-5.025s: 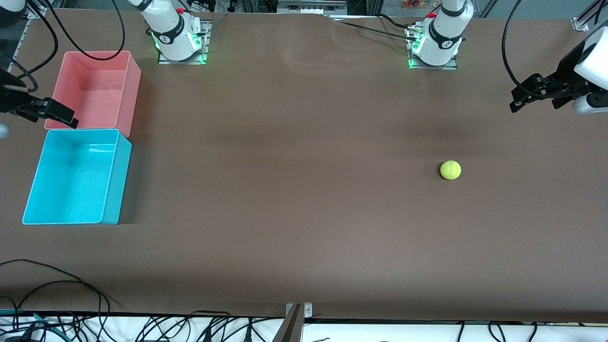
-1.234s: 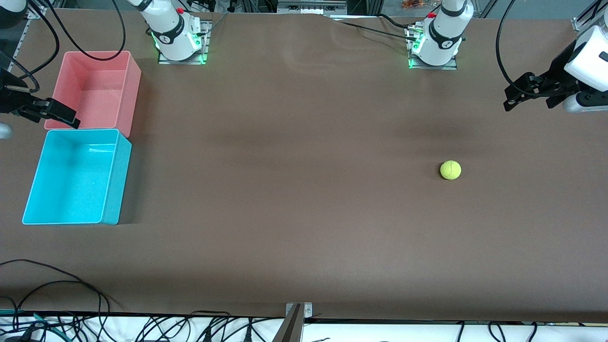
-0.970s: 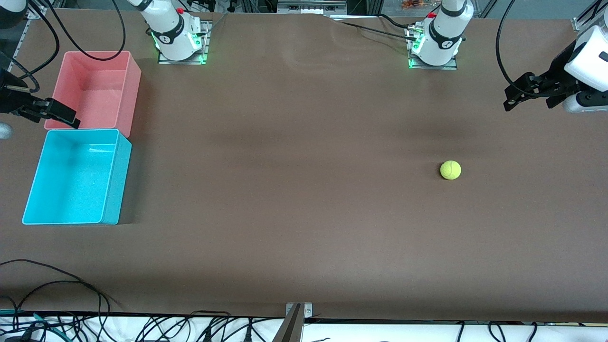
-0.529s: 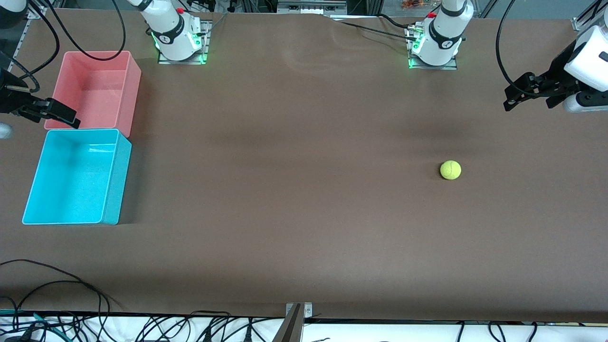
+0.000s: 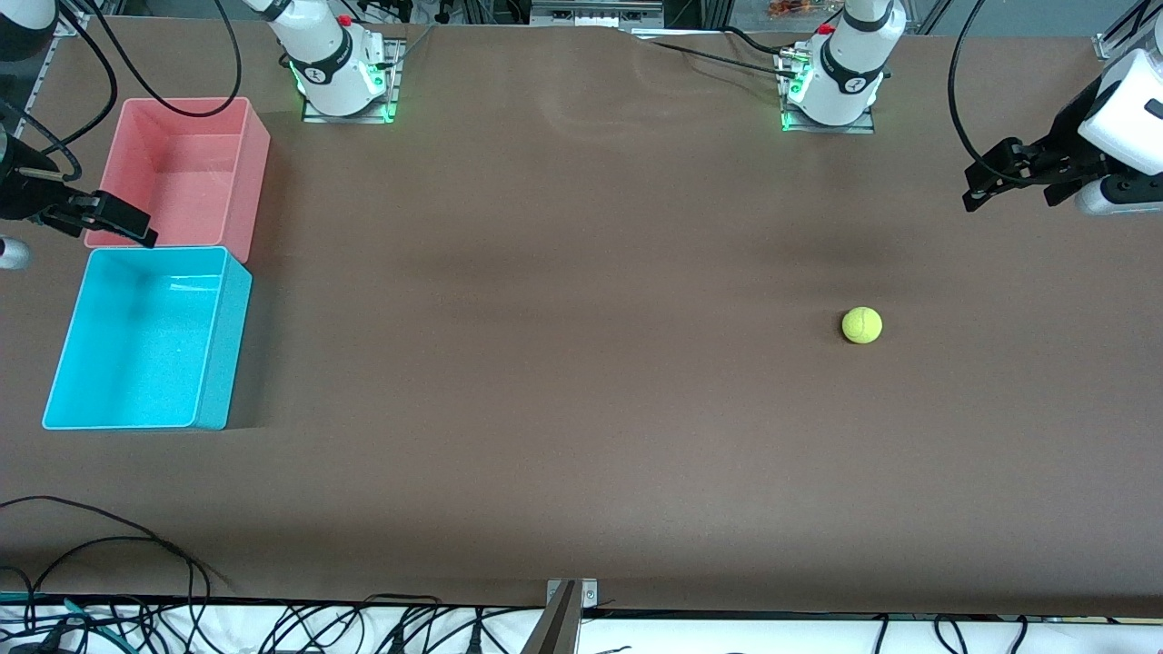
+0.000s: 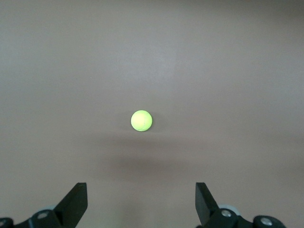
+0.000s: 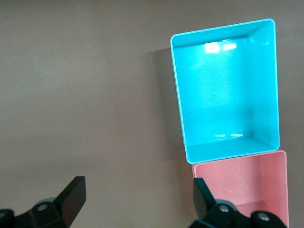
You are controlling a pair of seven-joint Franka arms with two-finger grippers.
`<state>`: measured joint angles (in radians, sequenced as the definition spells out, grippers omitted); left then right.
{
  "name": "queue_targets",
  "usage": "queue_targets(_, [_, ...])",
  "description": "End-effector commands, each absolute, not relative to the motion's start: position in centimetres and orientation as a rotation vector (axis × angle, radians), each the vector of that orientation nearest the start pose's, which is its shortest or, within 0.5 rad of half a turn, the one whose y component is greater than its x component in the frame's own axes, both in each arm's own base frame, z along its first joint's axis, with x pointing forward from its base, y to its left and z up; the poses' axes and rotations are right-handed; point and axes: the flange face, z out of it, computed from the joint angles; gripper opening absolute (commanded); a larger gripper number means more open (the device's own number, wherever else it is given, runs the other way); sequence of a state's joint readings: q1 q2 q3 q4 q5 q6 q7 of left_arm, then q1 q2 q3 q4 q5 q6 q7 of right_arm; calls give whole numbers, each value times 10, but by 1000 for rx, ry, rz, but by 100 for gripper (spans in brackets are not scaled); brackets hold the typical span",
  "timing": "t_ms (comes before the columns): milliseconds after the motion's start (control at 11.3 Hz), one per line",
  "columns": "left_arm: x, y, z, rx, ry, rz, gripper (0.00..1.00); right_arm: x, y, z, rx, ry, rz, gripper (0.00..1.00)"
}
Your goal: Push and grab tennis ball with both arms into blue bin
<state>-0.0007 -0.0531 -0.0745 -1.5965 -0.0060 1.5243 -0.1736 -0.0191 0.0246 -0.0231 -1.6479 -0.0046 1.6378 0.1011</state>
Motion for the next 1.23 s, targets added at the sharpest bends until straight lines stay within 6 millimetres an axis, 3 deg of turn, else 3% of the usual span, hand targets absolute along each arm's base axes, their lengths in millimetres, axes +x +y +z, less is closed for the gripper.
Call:
queue_targets(0, [533,-43,642,-3137,-149,49,100,566,-23,584,-3126,217,56,100])
queue_targets(617, [533,-43,642,-3137,-149,49,100,566,-19,592,-3127,193,32,100])
queue_targets(1146, [532,-45,643,-3137,-146,49,100,567,-19,587,-3126,188,48,100])
